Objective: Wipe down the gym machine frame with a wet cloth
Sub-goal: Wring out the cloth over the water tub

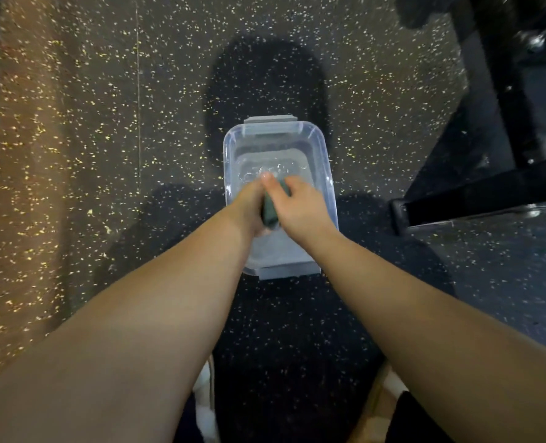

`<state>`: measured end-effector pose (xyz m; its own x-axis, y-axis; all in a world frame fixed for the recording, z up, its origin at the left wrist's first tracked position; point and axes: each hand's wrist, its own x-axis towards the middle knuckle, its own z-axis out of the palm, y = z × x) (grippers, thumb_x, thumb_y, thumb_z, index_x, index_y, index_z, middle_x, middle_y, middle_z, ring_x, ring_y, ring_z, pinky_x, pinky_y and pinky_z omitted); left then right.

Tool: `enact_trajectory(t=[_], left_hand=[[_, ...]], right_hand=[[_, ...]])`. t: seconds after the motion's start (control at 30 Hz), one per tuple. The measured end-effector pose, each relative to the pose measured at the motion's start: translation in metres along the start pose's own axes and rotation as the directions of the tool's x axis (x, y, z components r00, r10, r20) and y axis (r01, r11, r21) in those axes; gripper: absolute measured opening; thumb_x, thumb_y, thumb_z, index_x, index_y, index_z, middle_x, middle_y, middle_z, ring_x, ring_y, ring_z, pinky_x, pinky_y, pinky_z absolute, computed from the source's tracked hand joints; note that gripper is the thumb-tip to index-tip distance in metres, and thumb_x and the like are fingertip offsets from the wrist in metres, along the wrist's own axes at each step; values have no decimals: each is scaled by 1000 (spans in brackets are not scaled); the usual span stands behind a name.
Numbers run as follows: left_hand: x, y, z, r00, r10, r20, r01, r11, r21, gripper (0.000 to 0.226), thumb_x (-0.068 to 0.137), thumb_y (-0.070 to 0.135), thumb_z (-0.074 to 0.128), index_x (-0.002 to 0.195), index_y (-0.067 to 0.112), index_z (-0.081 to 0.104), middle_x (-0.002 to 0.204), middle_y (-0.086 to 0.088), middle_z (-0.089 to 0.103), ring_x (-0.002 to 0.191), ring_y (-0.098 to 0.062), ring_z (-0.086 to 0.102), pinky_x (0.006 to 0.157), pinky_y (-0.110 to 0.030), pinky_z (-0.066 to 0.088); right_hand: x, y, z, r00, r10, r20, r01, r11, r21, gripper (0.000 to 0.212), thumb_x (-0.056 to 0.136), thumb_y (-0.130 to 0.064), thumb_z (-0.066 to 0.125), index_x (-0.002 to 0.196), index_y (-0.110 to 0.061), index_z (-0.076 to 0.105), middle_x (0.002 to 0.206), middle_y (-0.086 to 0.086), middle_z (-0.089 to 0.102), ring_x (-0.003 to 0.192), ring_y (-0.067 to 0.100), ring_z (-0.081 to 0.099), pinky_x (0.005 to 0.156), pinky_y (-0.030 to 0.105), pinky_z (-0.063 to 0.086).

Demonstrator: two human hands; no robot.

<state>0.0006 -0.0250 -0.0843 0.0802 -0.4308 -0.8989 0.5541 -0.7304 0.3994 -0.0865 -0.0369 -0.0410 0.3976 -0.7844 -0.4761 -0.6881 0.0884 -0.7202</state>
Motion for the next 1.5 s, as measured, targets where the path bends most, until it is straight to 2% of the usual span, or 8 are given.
enact_trajectory(t=[0.33, 0.57, 0.67, 0.8, 0.93, 1.13, 1.23, 1.5], left_hand=[[-7, -1, 2, 984, -89, -154, 87, 996, -18, 31, 97, 28, 41, 103, 8, 65, 92, -12, 69, 75, -26, 66, 57, -38, 54], [-17, 10, -7, 966, 257, -40, -148, 672, 726, 45, 86, 2, 49, 131, 7, 48, 117, -18, 56, 113, -38, 56, 86, -38, 49], [-32, 12, -9, 950, 286, 123, -237, 406, 883, 82, 78, 2, 65, 148, 18, 23, 120, -11, 57, 102, -29, 60, 82, -32, 48], [-38, 11, -11, 903, 346, 254, -423, 625, 656, 45, 74, -3, 72, 109, 19, 54, 88, -13, 61, 68, -19, 55, 62, -31, 48], [-44, 22, -2, 851, 492, 183, -447, 495, 745, 27, 78, 5, 66, 102, 13, 56, 82, -6, 61, 66, -17, 58, 64, -25, 52], [-82, 44, 16, 856, 465, 226, -350, 200, 915, 59, 77, 5, 68, 124, 15, 33, 88, -6, 52, 57, -20, 55, 51, -35, 49], [-93, 52, 26, 838, 438, 326, -425, 151, 892, 53, 75, 5, 70, 110, 18, 32, 77, -3, 50, 54, -14, 49, 43, -25, 42], [-84, 39, 14, 915, 329, 235, -402, 804, 438, 32, 86, 4, 43, 102, 30, 51, 86, -3, 53, 82, -19, 49, 73, -34, 40]], right_hand=[[37, 34, 5, 997, 75, 8, -68, 944, -323, 34, 101, -22, 35, 130, -5, 39, 129, 18, 45, 113, 36, 50, 81, 36, 40], [41, 30, 2, 932, 98, 350, 216, 625, -750, 34, 91, -3, 53, 124, -7, 58, 121, 14, 60, 110, 29, 58, 78, 30, 42], [38, 1, -16, 920, -1, 391, 272, 721, -637, 31, 90, -4, 50, 118, -6, 64, 109, 15, 66, 94, 28, 61, 77, 30, 45], [23, -29, -52, 942, -73, 329, 94, 994, -48, 24, 87, 0, 44, 98, -10, 63, 82, 1, 59, 70, 12, 52, 64, 26, 49], [15, -28, -75, 988, -47, 145, -6, 939, 345, 30, 86, 7, 39, 82, -17, 56, 84, 5, 52, 79, 19, 49, 73, 38, 48], [-7, -19, -92, 941, -30, 337, 135, 947, -292, 62, 85, -7, 64, 141, -12, 39, 134, 5, 50, 100, 12, 52, 75, 17, 38], [-10, -21, -88, 941, -101, 323, 148, 981, -127, 62, 78, -3, 71, 134, -8, 46, 126, 8, 57, 93, 16, 56, 75, 27, 47], [1, -20, -83, 955, 60, 290, -241, 726, 643, 35, 86, 6, 60, 113, -11, 48, 90, 9, 60, 69, 14, 58, 52, 17, 50]])
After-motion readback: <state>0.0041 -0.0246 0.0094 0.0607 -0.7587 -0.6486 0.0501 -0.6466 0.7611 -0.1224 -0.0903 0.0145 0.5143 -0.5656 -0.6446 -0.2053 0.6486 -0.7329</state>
